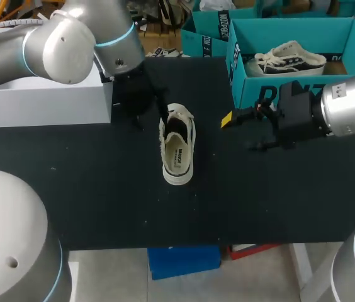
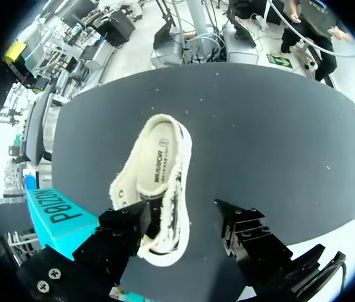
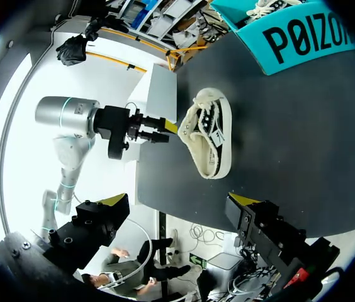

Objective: Take the shoe out of the shoebox, open the shoe tongue, remove and reinsert the insole, then place the shoe into the shoebox

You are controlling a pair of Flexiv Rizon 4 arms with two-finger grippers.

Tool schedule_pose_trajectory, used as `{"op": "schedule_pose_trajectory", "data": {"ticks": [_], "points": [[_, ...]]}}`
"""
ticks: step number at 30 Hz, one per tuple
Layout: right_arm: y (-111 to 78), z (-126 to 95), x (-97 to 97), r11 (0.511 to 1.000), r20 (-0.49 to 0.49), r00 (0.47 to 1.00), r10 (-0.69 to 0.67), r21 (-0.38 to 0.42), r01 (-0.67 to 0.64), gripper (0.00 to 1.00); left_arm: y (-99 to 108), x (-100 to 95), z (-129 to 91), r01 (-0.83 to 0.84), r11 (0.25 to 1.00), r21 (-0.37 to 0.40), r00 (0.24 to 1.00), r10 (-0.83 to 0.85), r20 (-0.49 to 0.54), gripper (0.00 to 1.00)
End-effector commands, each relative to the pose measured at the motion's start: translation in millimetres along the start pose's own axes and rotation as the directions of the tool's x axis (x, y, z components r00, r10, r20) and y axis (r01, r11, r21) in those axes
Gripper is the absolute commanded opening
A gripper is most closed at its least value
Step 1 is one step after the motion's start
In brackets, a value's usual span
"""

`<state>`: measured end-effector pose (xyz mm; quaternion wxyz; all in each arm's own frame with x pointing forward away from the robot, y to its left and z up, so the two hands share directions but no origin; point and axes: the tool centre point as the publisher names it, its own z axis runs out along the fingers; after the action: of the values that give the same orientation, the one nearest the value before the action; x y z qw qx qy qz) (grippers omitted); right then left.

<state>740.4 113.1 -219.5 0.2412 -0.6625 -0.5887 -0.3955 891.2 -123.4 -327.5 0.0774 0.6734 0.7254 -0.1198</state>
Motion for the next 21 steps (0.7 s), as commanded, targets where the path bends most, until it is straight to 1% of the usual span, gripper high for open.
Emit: {"op": "schedule_pose_trajectory", "data": {"ticks": [1,8,13,21], "points": [[0.3,0.9,0.2,1.0,0.0,1.0,0.0,0.0,0.0,1.0,2.4,-3.2,14.8,-0.01,1.0,-0.009,1.0,0.01,-0.018,0.62],[0.3,0.9,0.2,1.0,0.0,1.0,0.0,0.0,0.0,1.0,5.8,1.2,32.9,-0.031,0.999,-0.012,0.999,0.03,-0.042,0.57],[0.3,0.9,0.2,1.0,0.0,1.0,0.0,0.0,0.0,1.0,9.6,3.9,43.7,-0.045,0.999,-0.017,0.998,0.044,-0.052,0.51],[0.3,0.9,0.2,1.0,0.0,1.0,0.0,0.0,0.0,1.0,15.2,8.0,57.9,-0.066,0.998,-0.019,0.996,0.065,-0.063,0.49]]}}
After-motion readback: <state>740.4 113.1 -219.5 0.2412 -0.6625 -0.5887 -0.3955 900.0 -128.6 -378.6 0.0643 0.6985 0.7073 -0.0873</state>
